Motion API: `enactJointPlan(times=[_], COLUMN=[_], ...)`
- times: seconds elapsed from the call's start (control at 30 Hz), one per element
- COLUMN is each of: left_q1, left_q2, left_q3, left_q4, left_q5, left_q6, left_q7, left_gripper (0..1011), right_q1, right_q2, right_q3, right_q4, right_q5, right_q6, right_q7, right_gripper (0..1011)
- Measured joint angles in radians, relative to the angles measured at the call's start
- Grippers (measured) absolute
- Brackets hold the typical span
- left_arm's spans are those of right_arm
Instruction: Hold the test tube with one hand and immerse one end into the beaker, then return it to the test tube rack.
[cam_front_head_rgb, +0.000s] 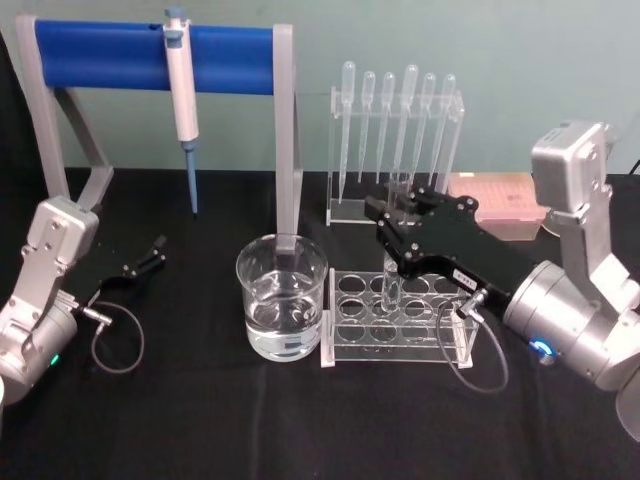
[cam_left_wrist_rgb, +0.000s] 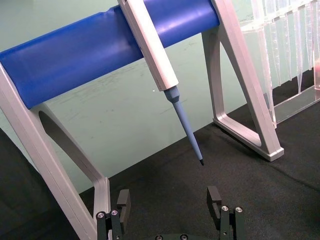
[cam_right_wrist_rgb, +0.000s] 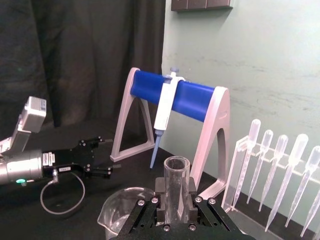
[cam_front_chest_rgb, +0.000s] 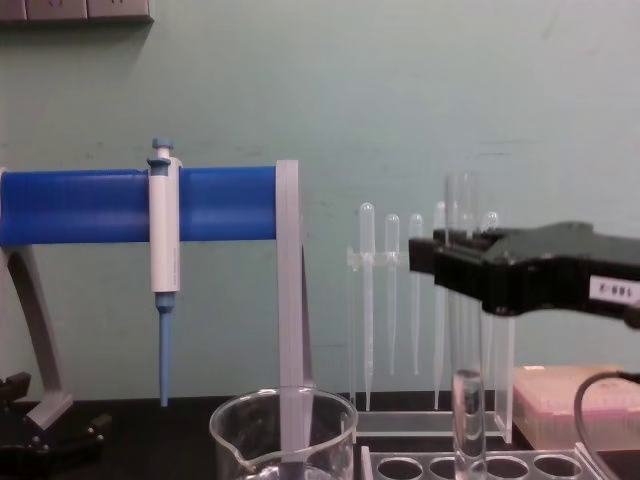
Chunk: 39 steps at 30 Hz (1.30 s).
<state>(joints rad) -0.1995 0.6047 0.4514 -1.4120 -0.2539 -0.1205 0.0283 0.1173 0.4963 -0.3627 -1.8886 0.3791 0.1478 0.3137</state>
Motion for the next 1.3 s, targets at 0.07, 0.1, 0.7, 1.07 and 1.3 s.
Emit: enactJointPlan(times=[0.07, 0.1, 0.7, 1.07, 1.3], left_q1=[0.000, 0.000, 0.000, 0.000, 0.000], left_q2=[0.000, 0.000, 0.000, 0.000, 0.000], left_q3=[0.000, 0.000, 0.000, 0.000, 0.000], left_q4=[0.000, 0.000, 0.000, 0.000, 0.000], left_q5=[0.000, 0.000, 0.000, 0.000, 0.000], left_q6=[0.000, 0.000, 0.000, 0.000, 0.000], left_q7=[0.000, 0.000, 0.000, 0.000, 0.000], left_gripper=[1000, 1000, 1000, 1000, 1000], right_q1=[-0.001, -0.001, -0.016, -0.030, -0.024], right_q2=[-0.007, -0.010, -0.071, -0.099, -0.101], right_q3=[-0.002, -0.002, 0.011, 0.009, 0.000], right_q4=[0.014, 0.019, 0.128, 0.193, 0.213], right_q5=[-0.009, -0.012, -0.054, -0.078, -0.111], right_q6=[-0.008, -0.011, -0.140, -0.198, -0.195], right_q7=[0.004, 0.006, 0.037, 0.057, 0.063], right_gripper=[224, 224, 224, 225, 224])
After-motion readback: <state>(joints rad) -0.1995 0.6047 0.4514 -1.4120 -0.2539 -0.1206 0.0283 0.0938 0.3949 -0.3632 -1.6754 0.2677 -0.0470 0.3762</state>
